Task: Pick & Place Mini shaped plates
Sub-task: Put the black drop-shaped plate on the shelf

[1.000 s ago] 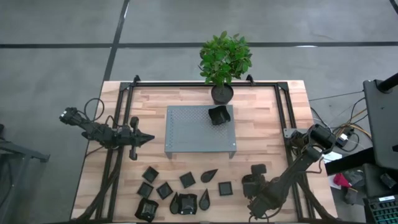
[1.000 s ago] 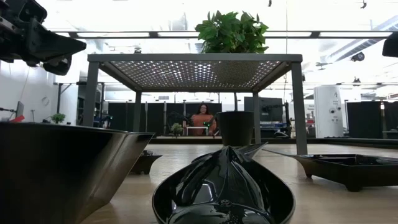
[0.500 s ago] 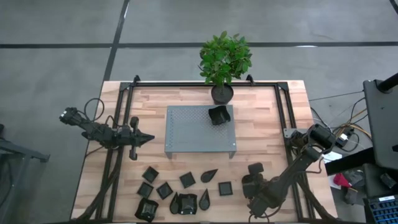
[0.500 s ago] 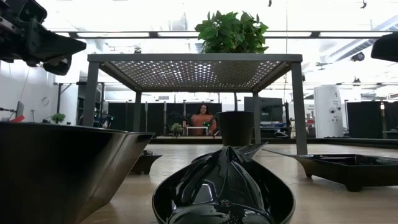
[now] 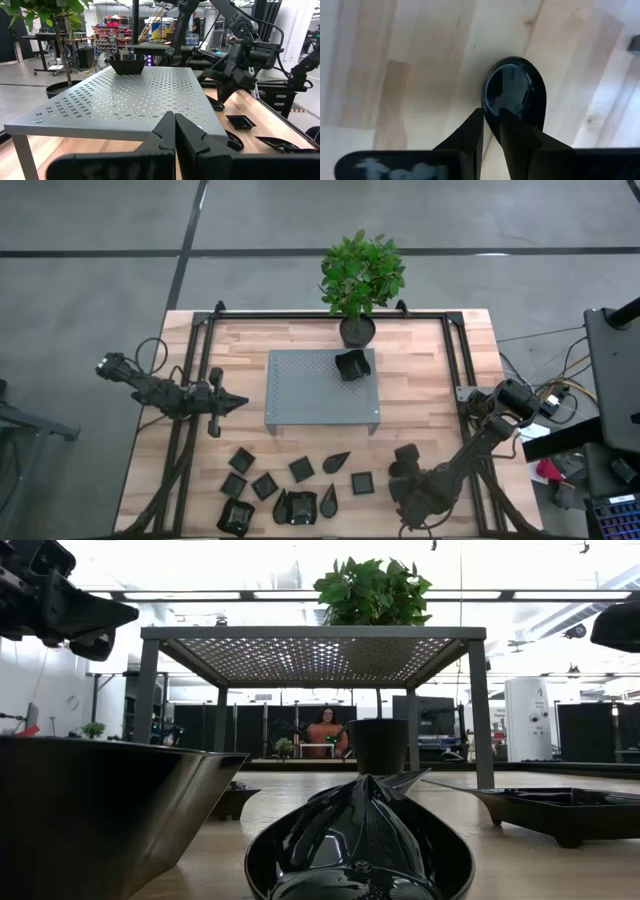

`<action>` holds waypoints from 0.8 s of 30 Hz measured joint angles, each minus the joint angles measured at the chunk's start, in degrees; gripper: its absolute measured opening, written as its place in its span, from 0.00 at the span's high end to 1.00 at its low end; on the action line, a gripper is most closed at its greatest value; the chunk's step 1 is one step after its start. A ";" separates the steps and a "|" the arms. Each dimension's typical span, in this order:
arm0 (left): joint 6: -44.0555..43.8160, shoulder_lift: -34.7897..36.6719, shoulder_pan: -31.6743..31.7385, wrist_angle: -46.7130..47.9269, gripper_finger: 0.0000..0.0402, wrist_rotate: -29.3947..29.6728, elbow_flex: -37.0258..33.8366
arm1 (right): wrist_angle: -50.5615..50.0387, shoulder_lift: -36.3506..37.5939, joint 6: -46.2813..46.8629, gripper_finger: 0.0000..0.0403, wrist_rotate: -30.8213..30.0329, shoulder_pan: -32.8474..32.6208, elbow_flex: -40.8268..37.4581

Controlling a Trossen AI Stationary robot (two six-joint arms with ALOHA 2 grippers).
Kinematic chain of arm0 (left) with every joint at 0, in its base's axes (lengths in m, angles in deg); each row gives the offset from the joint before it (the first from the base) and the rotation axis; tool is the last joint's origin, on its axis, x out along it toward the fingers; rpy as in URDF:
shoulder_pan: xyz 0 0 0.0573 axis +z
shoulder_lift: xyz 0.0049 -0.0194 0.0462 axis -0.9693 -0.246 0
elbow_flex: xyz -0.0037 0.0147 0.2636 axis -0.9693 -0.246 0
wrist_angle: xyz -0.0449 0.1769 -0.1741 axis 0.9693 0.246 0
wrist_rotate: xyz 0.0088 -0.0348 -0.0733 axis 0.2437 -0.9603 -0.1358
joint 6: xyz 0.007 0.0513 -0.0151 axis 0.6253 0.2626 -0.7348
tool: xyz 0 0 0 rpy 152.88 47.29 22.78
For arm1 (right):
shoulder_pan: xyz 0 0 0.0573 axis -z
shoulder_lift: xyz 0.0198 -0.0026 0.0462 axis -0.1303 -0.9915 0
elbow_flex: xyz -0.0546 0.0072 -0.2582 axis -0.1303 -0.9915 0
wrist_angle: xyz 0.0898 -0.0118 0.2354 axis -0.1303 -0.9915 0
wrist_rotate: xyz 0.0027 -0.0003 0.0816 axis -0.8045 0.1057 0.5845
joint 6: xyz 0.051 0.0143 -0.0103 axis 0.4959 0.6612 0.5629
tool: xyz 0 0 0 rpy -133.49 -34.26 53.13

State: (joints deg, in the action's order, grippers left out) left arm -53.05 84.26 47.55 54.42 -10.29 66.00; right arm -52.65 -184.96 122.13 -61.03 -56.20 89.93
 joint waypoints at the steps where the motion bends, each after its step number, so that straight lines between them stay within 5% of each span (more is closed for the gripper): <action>1: -0.01 0.00 0.00 0.01 1.00 0.00 0.00 | 0.03 0.00 -0.28 0.86 -0.07 0.09 0.00; 16: 0.00 0.00 0.00 0.01 1.00 0.00 0.00 | 0.45 0.00 -0.30 0.86 0.48 0.33 -1.99; 24: 0.00 0.00 -0.02 0.00 1.00 -0.02 -0.01 | 1.83 0.00 1.99 0.97 2.18 1.43 -2.80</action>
State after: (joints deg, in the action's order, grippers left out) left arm -53.04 84.26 47.53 54.43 -10.31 65.99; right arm -50.82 -184.96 124.12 -58.85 -54.76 87.14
